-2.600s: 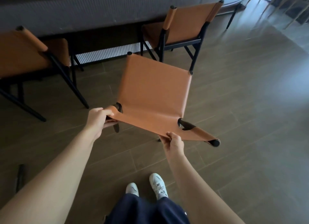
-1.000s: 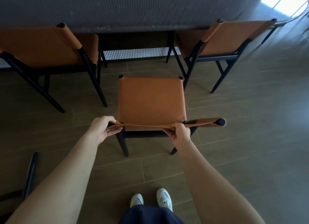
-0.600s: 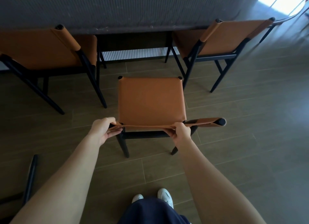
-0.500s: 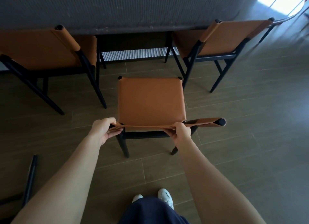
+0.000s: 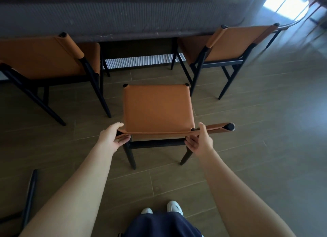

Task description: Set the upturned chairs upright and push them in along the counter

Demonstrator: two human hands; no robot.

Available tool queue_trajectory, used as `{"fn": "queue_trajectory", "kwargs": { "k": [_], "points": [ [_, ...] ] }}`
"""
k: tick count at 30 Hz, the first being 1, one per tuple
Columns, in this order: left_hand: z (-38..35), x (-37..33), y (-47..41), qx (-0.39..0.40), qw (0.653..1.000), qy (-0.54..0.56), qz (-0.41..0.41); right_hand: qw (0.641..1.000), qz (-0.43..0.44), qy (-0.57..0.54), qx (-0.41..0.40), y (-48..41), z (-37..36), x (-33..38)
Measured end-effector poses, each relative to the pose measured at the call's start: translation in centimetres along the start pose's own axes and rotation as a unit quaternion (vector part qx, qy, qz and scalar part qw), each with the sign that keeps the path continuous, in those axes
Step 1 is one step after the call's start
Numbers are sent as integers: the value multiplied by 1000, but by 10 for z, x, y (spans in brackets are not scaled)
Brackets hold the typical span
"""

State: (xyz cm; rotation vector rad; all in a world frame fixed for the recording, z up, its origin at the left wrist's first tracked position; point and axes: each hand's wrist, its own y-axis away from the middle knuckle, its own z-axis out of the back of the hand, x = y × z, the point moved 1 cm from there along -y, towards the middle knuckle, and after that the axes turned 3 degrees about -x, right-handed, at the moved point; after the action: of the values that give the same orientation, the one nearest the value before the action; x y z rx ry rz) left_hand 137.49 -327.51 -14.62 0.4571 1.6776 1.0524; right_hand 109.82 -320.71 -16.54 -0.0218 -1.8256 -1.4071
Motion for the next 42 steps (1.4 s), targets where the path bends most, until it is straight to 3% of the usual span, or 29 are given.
{"fn": "queue_trajectory", "kwargs": {
  "k": [7, 15, 21, 28, 33, 42],
  "points": [
    [-14, 27, 11, 26, 991, 120, 55, 998, -42, -31, 22, -8, 26, 19],
    [-65, 48, 25, 33, 994, 76, 76, 995, -86, -36, 40, -11, -4, 12],
    [-91, 50, 16, -14, 988, 138, 70, 996, -81, 7, 45, -21, -29, 32],
    [-107, 24, 6, -4, 982, 166, 89, 996, -83, 9, 22, -19, -52, 60],
    [-130, -19, 3, 25, 986, 148, 70, 992, -72, 83, 67, -17, -83, 103],
    [-171, -95, -2, 63, 983, 162, 62, 991, -58, 54, 110, -24, -143, 161]
  ]
}}
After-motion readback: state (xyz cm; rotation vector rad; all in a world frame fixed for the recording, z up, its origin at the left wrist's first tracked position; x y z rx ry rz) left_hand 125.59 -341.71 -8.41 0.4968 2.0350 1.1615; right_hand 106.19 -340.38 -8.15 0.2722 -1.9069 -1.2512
